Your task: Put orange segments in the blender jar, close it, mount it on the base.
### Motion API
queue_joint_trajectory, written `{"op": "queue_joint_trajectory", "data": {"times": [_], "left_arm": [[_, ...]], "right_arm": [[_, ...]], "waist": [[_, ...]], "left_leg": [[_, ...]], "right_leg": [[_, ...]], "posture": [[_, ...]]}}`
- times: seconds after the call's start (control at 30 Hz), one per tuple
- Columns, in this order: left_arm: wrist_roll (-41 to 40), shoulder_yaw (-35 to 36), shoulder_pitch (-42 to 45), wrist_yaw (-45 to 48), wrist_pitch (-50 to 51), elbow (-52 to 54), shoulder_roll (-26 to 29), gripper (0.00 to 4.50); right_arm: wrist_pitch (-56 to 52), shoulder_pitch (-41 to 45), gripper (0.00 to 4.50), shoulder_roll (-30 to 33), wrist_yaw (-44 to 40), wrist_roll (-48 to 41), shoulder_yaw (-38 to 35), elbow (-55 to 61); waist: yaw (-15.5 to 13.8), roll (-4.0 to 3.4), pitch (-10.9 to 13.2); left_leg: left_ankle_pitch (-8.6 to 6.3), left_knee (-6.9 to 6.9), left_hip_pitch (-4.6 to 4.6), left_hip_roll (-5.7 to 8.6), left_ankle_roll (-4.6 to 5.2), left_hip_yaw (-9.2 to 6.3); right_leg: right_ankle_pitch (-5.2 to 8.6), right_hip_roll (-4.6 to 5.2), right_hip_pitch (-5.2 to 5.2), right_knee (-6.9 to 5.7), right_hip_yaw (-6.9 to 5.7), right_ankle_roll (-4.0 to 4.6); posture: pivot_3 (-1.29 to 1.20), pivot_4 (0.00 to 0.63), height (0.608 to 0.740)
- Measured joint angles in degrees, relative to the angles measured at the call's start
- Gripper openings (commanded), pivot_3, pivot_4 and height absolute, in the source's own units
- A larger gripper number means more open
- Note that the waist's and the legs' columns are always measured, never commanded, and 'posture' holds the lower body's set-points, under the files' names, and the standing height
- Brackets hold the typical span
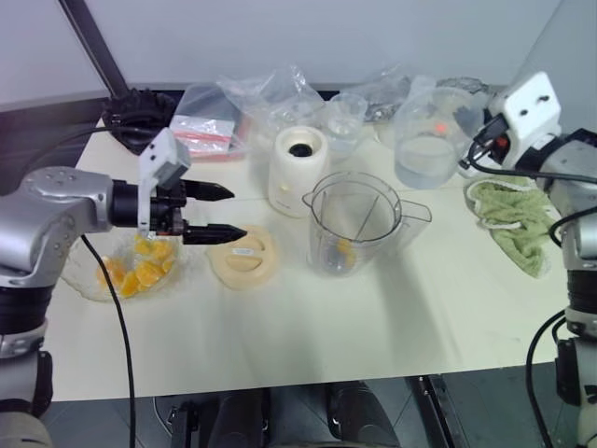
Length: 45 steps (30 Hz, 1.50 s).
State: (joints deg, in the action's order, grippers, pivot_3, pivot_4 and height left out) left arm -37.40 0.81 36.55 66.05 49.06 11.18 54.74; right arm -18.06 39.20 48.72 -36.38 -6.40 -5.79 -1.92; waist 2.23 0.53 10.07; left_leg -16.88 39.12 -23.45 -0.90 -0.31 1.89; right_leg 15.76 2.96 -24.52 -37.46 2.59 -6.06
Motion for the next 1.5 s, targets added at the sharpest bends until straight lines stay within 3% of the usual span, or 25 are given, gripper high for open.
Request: {"op": "queue_joint_trajectory", "data": {"times": [1.5], "left_arm": [[1.93, -1.28, 0.02, -0.23, -1.0, 0.15, -1.88, 4.5]], "right_arm": [[24.71, -2.05, 0.04, 1.98, 0.33, 18.07, 3.71, -0.71]], "waist": [[0.03, 0.0, 0.0]], "left_leg": [[0.05, 0.12, 0.06, 0.01, -0.08, 0.02]], "right_leg": [[0.0, 0.01, 0.0, -0.29, 0.01, 0.0]], "posture": [[0.0, 0.15, 0.74]]}}
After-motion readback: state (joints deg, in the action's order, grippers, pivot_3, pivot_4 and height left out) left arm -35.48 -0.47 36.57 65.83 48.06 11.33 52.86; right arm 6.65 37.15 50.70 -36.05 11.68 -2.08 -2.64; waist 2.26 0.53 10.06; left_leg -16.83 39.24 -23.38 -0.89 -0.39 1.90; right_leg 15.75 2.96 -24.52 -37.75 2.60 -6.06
